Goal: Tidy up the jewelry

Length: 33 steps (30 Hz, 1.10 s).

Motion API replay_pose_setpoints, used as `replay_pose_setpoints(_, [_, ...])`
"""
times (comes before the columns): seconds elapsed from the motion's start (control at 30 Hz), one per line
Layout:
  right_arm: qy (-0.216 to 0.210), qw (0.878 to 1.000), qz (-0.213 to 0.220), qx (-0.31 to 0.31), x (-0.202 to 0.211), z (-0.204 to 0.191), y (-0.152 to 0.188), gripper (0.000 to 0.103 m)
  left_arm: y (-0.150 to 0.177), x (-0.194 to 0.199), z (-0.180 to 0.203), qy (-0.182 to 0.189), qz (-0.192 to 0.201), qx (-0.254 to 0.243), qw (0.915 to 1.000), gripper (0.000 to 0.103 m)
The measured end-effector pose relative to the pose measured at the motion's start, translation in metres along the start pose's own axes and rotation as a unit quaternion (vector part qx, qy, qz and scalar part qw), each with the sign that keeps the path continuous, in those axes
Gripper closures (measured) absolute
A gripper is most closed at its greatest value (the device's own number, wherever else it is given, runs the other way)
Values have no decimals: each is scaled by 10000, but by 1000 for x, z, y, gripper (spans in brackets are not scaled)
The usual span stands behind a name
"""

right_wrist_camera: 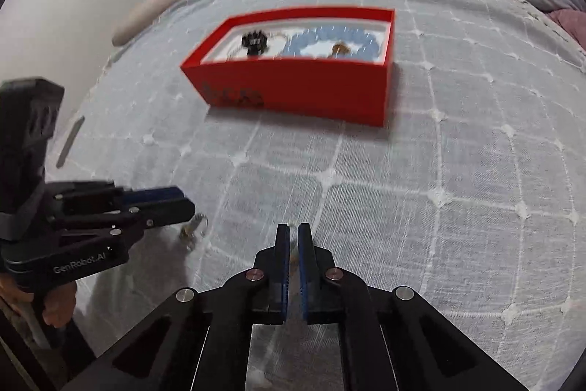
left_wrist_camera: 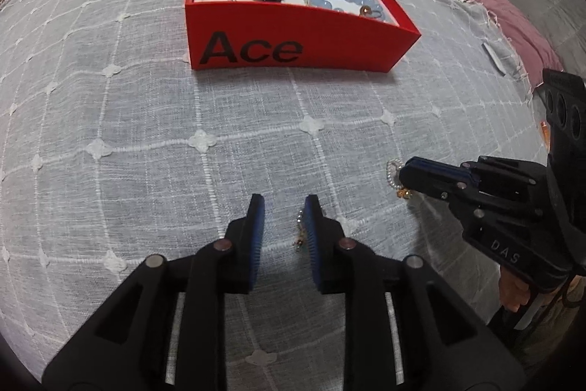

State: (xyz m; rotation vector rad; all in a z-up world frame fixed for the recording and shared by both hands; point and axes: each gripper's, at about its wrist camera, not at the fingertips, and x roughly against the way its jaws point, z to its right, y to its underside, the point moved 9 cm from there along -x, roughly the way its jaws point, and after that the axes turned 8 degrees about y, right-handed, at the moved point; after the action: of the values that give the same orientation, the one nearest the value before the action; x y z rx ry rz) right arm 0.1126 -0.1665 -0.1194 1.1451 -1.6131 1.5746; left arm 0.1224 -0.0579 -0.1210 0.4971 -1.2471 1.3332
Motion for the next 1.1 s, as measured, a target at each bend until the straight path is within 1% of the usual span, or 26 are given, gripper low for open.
replay_pose_setpoints(0.03, [20,10000,-59,12,-3,0,2,95,0,-1,0,-7,-5,-7,10000,79])
replay_pose_setpoints(0.07, [56,10000,-74,25,-5,0,2,89,-2,-2,2,-11,-6,-11,10000,79])
replay_pose_setpoints(0.17, [74,10000,-34,41,-6,0,0,88,-3,-3,4,-46,-16,-86,10000,79])
replay_pose_setpoints(0.3, [162,9997,37,183,-10,-3,-2,89,-4,-2,7,-39,-13,-78,10000,79])
replay_pose_setpoints(0.37, [301,9990,104,308,-11,-5,-4,96,-5,-1,5,4,6,-19,10000,79])
replay_pose_setpoints(0.4, [324,9988,138,337,-9,-5,-5,96,-4,-1,4,13,7,-12,10000,79])
replay_pose_setpoints(0.43, [329,9988,198,297,-7,-4,-8,100,-4,-1,4,17,0,-35,10000,79])
replay_pose_setpoints(0.53, [286,9989,315,190,1,2,-12,100,-1,-2,7,-17,-36,-203,9998,79])
replay_pose_setpoints(0.67, [184,9992,329,103,5,5,-14,100,0,-6,13,-82,-97,-402,9991,79])
replay_pose_setpoints(0.73, [151,9994,270,137,4,5,-13,100,2,-7,13,-154,-129,-471,9987,79])
replay_pose_setpoints(0.77, [56,9996,188,178,1,2,-10,99,2,-8,13,-187,-135,-498,9985,79])
replay_pose_setpoints(0.83, [1,9999,62,129,-3,1,-8,99,1,-10,15,-245,-127,-561,9980,79])
replay_pose_setpoints(0.87, [-4,9999,21,111,-5,2,-8,96,0,-10,16,-270,-108,-578,9979,85])
replay_pose_setpoints(0.9, [43,10000,30,64,-4,5,-10,94,-2,-13,20,-307,-93,-584,9978,94])
replay_pose_setpoints(0.97, [24,10000,86,-21,-1,8,-11,88,-5,-14,22,-350,-65,-585,9977,95])
replay_pose_setpoints(1.07, [-12,9999,112,-77,0,10,-12,88,-8,-12,21,-320,8,-508,9982,101])
replay_pose_setpoints(1.1, [-13,9999,93,-71,-1,10,-12,88,-11,-12,21,-286,29,-469,9985,101])
